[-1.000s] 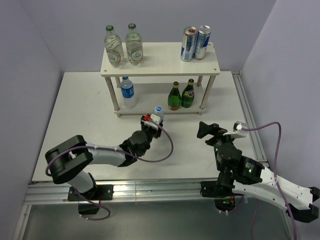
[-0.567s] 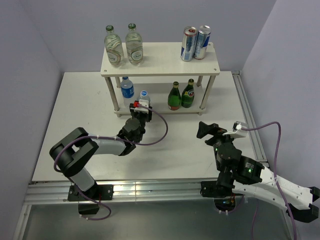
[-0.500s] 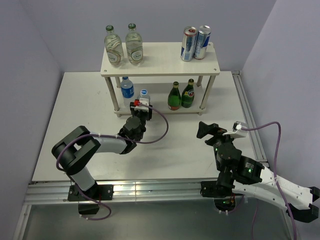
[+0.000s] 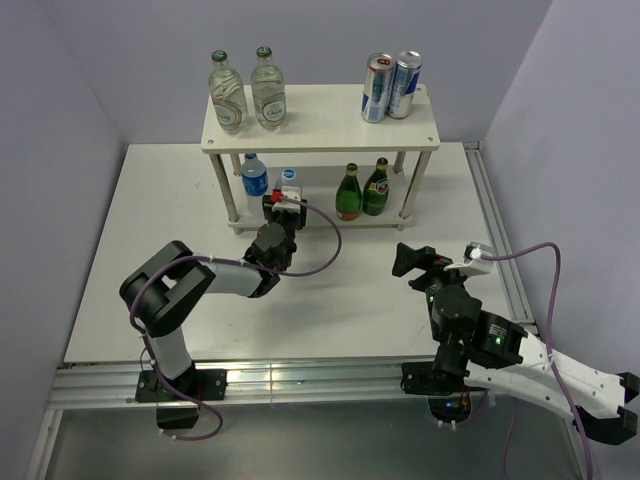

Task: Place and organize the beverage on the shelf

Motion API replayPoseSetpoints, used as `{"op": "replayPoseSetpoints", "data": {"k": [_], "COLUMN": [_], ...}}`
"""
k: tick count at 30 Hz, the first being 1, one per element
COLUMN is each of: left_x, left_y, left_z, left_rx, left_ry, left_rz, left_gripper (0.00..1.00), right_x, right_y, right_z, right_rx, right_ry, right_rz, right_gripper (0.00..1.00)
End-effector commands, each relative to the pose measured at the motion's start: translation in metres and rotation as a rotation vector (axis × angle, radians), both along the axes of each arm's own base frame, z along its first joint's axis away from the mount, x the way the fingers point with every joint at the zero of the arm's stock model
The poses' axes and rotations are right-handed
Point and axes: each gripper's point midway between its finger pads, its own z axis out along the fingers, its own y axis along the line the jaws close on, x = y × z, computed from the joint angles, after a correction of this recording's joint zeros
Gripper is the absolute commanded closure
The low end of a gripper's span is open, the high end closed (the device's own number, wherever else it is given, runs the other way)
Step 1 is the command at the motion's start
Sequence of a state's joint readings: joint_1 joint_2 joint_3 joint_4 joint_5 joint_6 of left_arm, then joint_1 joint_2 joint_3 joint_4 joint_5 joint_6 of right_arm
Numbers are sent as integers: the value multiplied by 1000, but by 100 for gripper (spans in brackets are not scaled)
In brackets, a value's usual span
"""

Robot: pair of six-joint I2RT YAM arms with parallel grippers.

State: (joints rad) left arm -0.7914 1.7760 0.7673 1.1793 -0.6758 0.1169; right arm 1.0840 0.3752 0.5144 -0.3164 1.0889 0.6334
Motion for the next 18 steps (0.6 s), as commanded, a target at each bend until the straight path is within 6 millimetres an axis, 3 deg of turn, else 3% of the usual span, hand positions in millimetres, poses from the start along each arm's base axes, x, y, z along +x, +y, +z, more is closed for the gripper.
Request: {"op": "replayPoseSetpoints", "data": {"k": [1, 8, 11, 15, 16, 17, 18], "left_x": [7, 29, 35, 36, 36, 36, 36], "left_y": [11, 10, 11, 9, 8, 7, 5], "left_z": [87, 77, 71, 70, 70, 66, 67], "left_rx": [-251, -260, -261, -256, -262, -252, -255], "left_ry": [-260, -245, -223, -211, -206, -188, -186], "left_rz": [37, 81, 101, 79, 73, 67, 58], "left_gripper": [100, 100, 90, 66, 45, 35, 14], "right_x": [2, 1, 2, 2, 2, 2, 2], "right_y": [2, 2, 2, 3, 3, 3, 3], "right_z": [0, 0, 0, -1, -1, -1, -1], "right_rx": [13, 12, 13, 14, 13, 13, 13], "right_ry": [-10, -11, -11, -12, -11, -11, -11], "right_rz": [-8, -5, -5, -5, -5, -5, -4], "right_gripper": [0, 0, 0, 0, 0, 0, 0]}}
